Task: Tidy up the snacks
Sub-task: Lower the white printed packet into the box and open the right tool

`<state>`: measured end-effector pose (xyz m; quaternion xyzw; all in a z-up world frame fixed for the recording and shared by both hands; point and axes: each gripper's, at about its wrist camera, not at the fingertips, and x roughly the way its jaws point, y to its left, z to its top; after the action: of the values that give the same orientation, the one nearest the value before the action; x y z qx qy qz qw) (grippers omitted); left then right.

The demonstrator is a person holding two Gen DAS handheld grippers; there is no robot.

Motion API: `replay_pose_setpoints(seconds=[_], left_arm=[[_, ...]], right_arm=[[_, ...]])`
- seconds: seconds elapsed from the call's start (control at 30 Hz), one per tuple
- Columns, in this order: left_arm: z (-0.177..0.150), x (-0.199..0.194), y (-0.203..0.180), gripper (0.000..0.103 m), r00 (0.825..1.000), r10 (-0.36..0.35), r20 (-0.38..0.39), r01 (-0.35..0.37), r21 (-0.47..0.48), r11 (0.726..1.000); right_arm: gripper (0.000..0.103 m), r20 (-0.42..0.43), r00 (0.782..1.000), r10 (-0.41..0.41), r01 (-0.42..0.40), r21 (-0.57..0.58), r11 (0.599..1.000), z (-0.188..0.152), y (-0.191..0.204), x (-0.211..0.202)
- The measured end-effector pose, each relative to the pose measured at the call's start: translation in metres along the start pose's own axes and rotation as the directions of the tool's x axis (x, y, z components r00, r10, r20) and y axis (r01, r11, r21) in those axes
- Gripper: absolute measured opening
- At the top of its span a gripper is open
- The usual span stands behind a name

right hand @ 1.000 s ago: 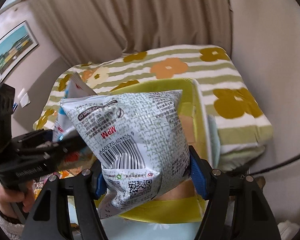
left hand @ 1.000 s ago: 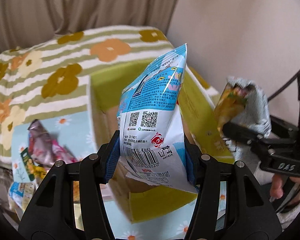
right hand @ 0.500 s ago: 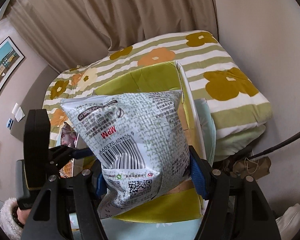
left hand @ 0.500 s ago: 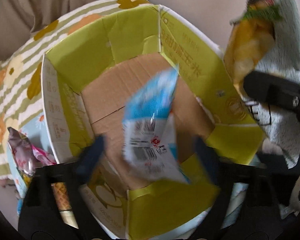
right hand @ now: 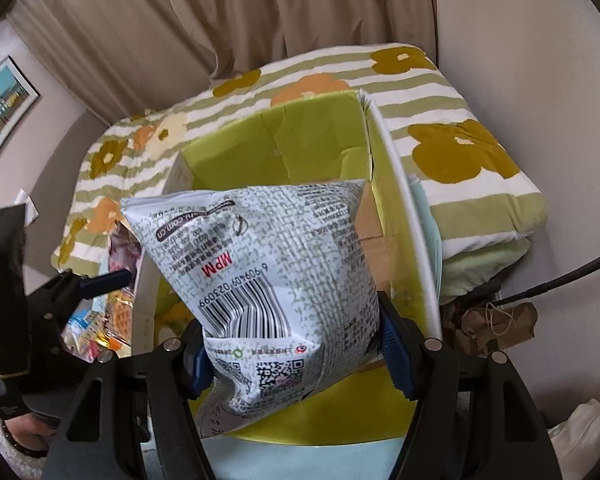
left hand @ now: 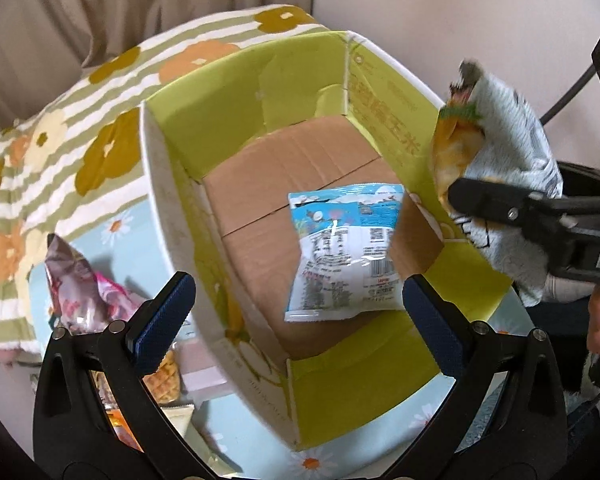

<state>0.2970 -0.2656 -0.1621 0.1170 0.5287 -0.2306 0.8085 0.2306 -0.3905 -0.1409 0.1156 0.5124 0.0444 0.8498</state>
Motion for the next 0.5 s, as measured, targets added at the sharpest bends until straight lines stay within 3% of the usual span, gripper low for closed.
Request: replay_pose_setpoints(seconds=[0.3, 0.37, 0.4, 0.43, 0.5], left_arm=[[-0.008, -0.008, 0.014, 0.103, 1.000, -0.011, 0.007, 0.011, -0.068, 0.998], [-0.011, -0.010, 0.013, 0.103, 1.000, -0.003, 0.011, 0.004, -0.069, 0.998], [-0.012, -0.012, 0.012, 0.103, 1.000, -0.001, 0.013, 0.002, -0.068, 0.998], [-0.013, -0.014, 0.012, 0.103, 1.000, 0.000, 0.017, 0.001, -0.068, 0.998], [-0.016, -0.018, 0.010, 0.103, 1.000, 0.003, 0.028, -0.001, -0.071, 0.997]], right_arm=[[0.066, -0.010, 1.000, -0.029, 0.029, 0.021, 0.999, -0.010, 0.000, 0.008], [0.076, 0.007, 1.000, -0.012, 0.012, 0.037, 0.999, -0.013, 0.000, 0.005], [0.095, 0.023, 1.000, 0.006, -0.007, 0.045, 0.999, -0.015, 0.000, 0.003], [0.103, 0.046, 0.999, 0.016, -0.018, 0.048, 0.999, -0.017, 0.000, -0.001], [0.103, 0.090, 0.996, 0.012, -0.015, 0.038, 0.999, -0.022, 0.001, -0.010]])
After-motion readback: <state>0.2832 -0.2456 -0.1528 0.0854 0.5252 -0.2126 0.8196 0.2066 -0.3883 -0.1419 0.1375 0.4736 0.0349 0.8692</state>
